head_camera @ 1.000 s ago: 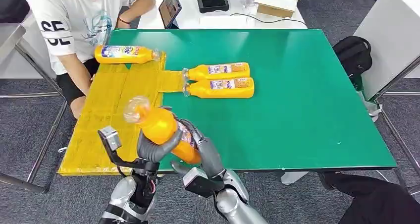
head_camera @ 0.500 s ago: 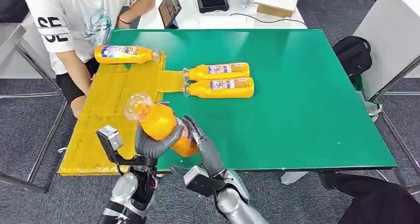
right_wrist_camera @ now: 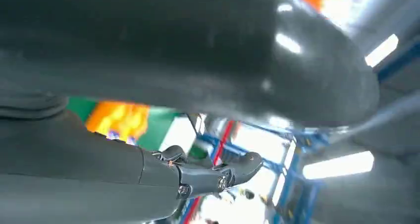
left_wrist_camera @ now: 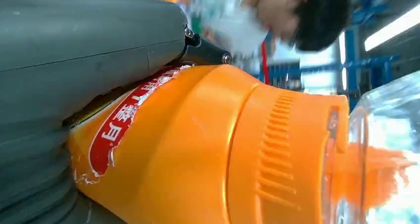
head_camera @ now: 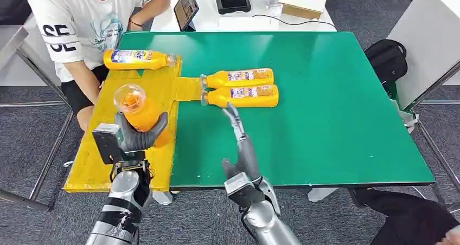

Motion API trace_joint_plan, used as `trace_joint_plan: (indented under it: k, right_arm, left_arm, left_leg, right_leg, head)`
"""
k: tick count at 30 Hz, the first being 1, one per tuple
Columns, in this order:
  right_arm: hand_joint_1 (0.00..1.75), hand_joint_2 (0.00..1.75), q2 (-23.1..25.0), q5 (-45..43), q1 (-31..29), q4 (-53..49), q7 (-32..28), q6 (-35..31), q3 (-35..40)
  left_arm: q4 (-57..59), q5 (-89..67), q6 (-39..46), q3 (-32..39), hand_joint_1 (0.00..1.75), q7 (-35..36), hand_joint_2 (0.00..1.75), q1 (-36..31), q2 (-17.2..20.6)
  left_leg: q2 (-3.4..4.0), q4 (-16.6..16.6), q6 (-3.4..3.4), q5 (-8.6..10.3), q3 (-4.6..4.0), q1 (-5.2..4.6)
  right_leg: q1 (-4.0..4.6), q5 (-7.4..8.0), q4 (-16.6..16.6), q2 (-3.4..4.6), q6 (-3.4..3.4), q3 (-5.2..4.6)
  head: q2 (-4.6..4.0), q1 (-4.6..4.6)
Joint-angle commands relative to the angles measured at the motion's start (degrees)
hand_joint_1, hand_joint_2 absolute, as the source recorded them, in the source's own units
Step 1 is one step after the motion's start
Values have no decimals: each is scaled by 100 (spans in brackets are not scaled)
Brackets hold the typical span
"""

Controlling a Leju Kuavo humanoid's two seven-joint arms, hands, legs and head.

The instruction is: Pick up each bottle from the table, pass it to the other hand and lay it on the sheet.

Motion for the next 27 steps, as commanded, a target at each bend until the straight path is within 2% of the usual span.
trace_joint_plan:
  k: [1, 2, 5, 6, 7, 8, 10, 11, 12, 16, 17, 20, 22, 27]
  right_arm:
    - [0, 0, 8, -157, 38, -498, -245, -325, -289]
    - [0, 0, 45, -195, 65, -595, -354, -484, -328]
    - [0, 0, 47, -194, 56, -602, -352, -482, -323]
    - [0, 0, 72, -204, 71, -677, -437, -630, -354]
    - [0, 0, 74, -212, 75, -704, -466, -703, -343]
    - [0, 0, 69, -245, 67, -876, -510, -1020, -279]
    - [0, 0, 69, -259, 60, -859, -507, -1034, -276]
    - [0, 0, 63, -302, 35, -819, -494, -1031, -249]
    - [0, 0, 58, -342, -10, -750, -491, -1023, -210]
    - [0, 0, 70, -353, -34, -701, -493, -1025, -192]
    - [0, 0, 65, -375, -45, -677, -502, -1011, -169]
    - [0, 0, 48, -386, -78, -643, -508, -1013, -106]
    - [0, 0, 48, -386, -78, -643, -508, -1013, -106]
    - [0, 0, 49, -439, -82, -579, -400, -885, -117]
  left_arm:
    - [1566, -1838, 1243, -47, 175, 206, 175, -888, 543]
    - [1949, -2319, 1532, -55, 175, 441, 175, -1061, 601]
    - [1953, -2311, 1521, -41, 175, 436, 175, -1083, 621]
    - [2080, -3031, 1809, 33, 175, 827, 175, -1154, 769]
    - [2158, -3751, 1809, 121, 175, 896, 175, -1187, 712]
    - [2609, -5605, 1809, 726, 175, 1252, 175, -1443, 848]
    - [2746, -5726, 1809, 763, 175, 1294, 175, -1498, 879]
    - [2683, -6772, 1809, 647, 175, 1776, 175, -1497, 1048]
    - [3103, -6748, 1809, 748, 175, 1770, 175, -1649, 1081]
    - [3170, -6747, 1809, 780, 175, 1675, 175, -1685, 1173]
    - [3375, -7228, 1809, 590, 175, 1930, 175, -1739, 1270]
    - [4460, -7188, 1647, 482, 175, 1958, 175, -2137, 1388]
    - [4460, -7188, 1647, 482, 175, 1958, 175, -2137, 1388]
    - [4783, -6894, 750, 612, 175, 1873, 175, -2262, 1376]
  left_leg:
    - [-5, -6, 4, -3, 23, -1]
    - [-9, -7, 5, -5, 34, 1]
    - [-4, -6, 3, -3, 24, 1]
    - [-4, -7, 5, -6, 34, 2]
    - [-5, -7, 3, -1, 19, -1]
    - [-5, -4, 3, -2, 21, 2]
    - [16, -4, 5, -10, 37, 4]
    - [10, -3, 6, -6, 28, 3]
    - [10, -2, 8, -10, 34, 4]
    - [11, -5, 5, -6, 33, 4]
    - [12, -3, 5, -6, 28, 4]
    - [8, -3, 7, -9, 38, 6]
    - [2, -3, 5, -1, 20, 2]
    - [3, 0, 8, -6, 27, 5]
  right_leg:
    - [3, -6, -2, -11, -15, 23]
    - [6, -10, -2, -17, -21, 35]
    - [5, -6, -2, -11, -17, 24]
    - [8, -9, -3, -12, -22, 34]
    - [3, -4, -2, -10, -13, 19]
    - [6, -5, -3, -10, -14, 21]
    - [9, -8, 0, 6, -22, 31]
    - [7, -7, 0, 2, -16, 25]
    - [8, -10, 1, 1, -18, 31]
    - [8, -7, -1, 3, -18, 30]
    - [8, -6, 1, 4, -17, 24]
    - [11, -10, 0, -1, -20, 35]
    - [4, -4, 2, -3, -12, 19]
    - [9, -8, 1, -4, -16, 27]
  head:
    - [0, 2]
    - [0, 2]
    - [0, 0]
    - [0, 0]
    - [0, -2]
    - [0, 2]
    - [0, 0]
    - [0, 0]
    - [0, 0]
    - [0, 2]
    - [0, 0]
    - [0, 0]
    - [0, 0]
    - [0, 2]
